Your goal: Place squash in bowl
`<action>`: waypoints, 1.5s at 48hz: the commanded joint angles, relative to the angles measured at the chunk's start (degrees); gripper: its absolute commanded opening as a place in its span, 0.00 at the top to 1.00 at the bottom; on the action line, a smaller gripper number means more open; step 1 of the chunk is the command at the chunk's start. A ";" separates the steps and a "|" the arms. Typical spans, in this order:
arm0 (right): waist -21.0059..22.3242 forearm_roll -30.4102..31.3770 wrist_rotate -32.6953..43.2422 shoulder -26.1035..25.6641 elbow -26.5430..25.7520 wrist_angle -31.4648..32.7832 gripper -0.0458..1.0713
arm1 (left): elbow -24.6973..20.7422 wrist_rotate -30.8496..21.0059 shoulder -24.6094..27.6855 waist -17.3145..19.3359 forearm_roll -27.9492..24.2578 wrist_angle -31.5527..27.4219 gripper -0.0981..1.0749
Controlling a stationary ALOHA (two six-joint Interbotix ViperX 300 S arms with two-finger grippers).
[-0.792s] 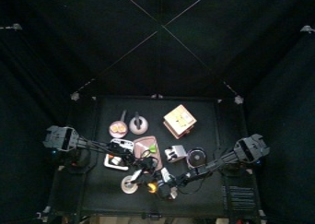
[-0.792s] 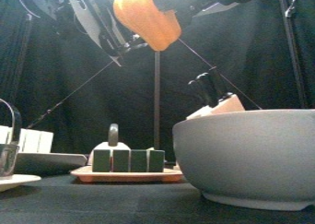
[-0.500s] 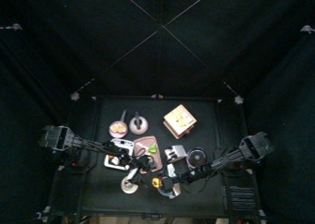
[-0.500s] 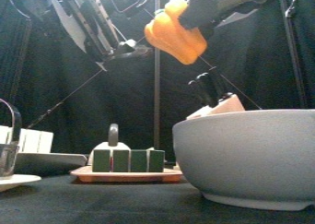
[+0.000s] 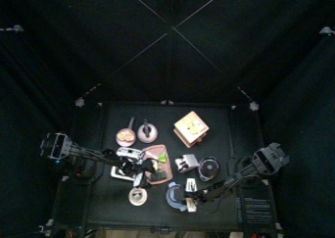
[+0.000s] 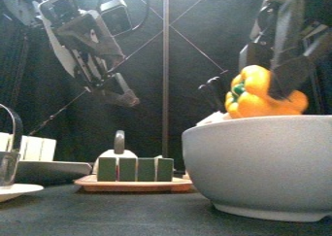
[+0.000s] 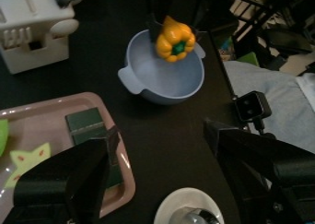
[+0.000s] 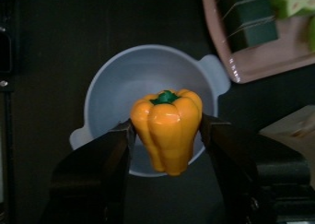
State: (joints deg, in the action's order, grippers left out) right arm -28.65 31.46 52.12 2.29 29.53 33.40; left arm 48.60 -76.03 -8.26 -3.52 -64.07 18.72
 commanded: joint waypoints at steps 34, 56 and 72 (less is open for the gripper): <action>3.08 -2.55 0.00 7.12 -6.33 0.53 0.28 | 6.24 16.87 -9.14 -1.14 23.73 -2.55 0.04; 3.08 -2.46 -0.18 8.00 -7.29 2.46 0.05 | 6.68 18.54 -9.05 -1.23 25.58 -2.46 0.04; 2.72 -2.37 -0.62 7.65 -7.73 3.78 0.05 | 6.77 18.63 -9.05 -1.23 25.49 -2.37 0.04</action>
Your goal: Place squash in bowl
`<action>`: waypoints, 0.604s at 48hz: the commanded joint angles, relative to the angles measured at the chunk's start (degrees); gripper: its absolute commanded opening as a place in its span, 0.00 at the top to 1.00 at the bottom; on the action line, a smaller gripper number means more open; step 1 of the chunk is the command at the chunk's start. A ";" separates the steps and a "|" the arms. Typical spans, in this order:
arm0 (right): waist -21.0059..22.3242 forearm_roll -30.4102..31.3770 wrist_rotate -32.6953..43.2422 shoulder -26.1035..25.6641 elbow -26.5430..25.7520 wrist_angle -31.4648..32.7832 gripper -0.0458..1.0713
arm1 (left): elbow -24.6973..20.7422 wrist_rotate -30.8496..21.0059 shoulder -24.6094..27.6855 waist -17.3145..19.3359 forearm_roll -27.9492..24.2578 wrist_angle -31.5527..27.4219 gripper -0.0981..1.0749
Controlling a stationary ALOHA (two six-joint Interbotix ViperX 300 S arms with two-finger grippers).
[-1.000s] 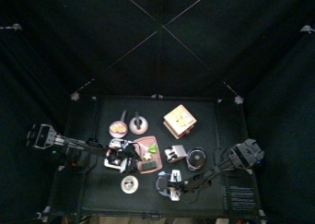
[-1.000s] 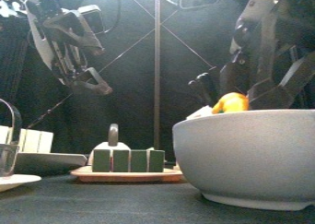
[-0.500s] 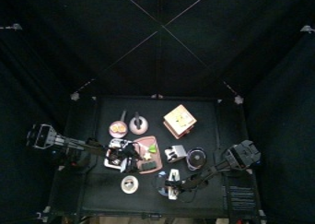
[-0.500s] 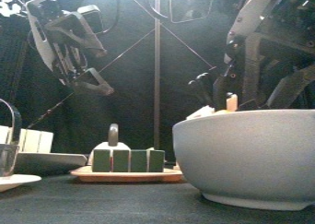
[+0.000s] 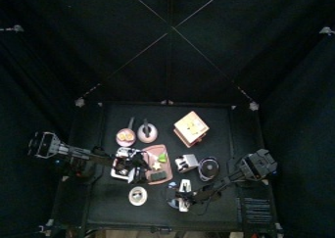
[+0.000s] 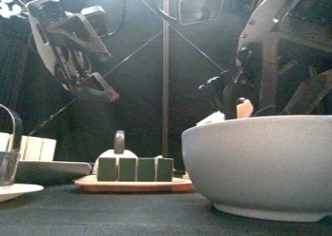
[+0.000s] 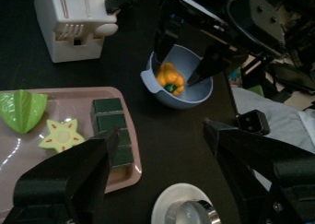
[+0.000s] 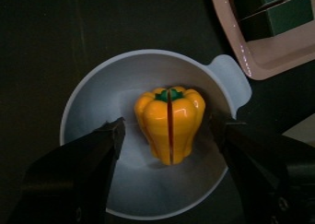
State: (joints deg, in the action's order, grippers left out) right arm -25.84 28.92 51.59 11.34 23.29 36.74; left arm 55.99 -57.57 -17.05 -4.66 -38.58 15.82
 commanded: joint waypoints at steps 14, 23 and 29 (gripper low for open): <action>-0.18 0.26 -0.09 -2.46 -1.76 1.41 0.05 | -0.62 0.18 -0.26 -0.09 -0.09 0.70 0.04; -0.70 2.11 0.44 -4.92 -1.49 1.41 0.05 | -0.70 0.26 -0.26 -0.09 -0.18 0.70 0.04; -1.41 3.87 0.53 -7.91 -1.05 1.41 0.05 | -0.62 0.26 -0.26 0.00 -0.26 0.88 0.04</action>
State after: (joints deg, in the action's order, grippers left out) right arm -26.81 31.82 51.94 7.47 22.76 38.23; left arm 55.99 -57.39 -17.05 -4.66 -38.67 16.08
